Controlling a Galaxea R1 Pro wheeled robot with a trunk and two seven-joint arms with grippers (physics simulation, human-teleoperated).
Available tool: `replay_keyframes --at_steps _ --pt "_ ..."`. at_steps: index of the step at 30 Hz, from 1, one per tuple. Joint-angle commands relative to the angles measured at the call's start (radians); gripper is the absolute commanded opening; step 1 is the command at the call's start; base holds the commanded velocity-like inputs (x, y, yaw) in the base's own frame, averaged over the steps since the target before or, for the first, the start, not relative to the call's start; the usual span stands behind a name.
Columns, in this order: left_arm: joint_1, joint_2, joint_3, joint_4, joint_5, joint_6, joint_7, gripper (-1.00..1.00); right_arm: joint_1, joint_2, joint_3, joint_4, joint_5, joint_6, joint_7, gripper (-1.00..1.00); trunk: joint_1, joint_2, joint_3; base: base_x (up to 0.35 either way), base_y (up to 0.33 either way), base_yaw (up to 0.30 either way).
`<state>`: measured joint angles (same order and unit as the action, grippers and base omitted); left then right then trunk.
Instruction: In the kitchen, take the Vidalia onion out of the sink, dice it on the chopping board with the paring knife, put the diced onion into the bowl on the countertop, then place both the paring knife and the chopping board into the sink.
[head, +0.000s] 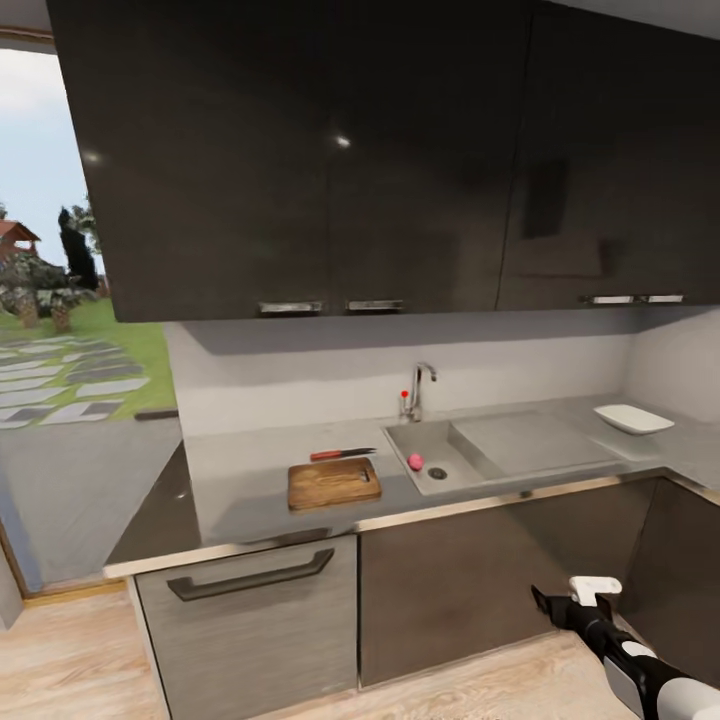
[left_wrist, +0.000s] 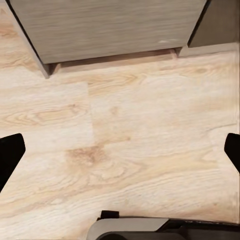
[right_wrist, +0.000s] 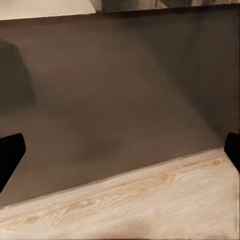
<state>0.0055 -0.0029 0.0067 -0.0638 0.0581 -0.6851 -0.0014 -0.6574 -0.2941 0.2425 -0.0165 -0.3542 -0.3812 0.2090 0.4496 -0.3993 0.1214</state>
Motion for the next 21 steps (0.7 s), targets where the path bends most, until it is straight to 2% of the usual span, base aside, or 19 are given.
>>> replay_keyframes --at_steps 1,6,19,21 --pt "0.001 0.0 -0.001 -0.001 0.005 -0.002 0.0 1.0 0.0 0.001 0.006 0.001 -0.011 0.002 0.006 1.0 0.0 -0.001 0.0 0.0 -0.306 -0.286" --pt "0.001 0.0 -0.001 -0.001 0.005 -0.002 0.0 1.0 0.001 0.002 0.006 0.001 -0.011 0.039 0.011 1.0 0.0 -0.001 -0.002 0.0 -0.307 -0.258" --pt "0.001 0.001 -0.001 0.001 0.005 -0.001 0.0 1.0 0.0 0.003 0.006 0.001 -0.011 0.048 0.013 1.0 0.0 -0.001 -0.019 0.0 -0.307 -0.164" --pt "0.001 0.002 -0.001 0.003 0.005 -0.002 -0.001 1.0 0.001 0.003 0.006 0.001 -0.011 0.049 0.01 1.0 0.0 -0.001 -0.022 -0.008 -0.142 -0.145"
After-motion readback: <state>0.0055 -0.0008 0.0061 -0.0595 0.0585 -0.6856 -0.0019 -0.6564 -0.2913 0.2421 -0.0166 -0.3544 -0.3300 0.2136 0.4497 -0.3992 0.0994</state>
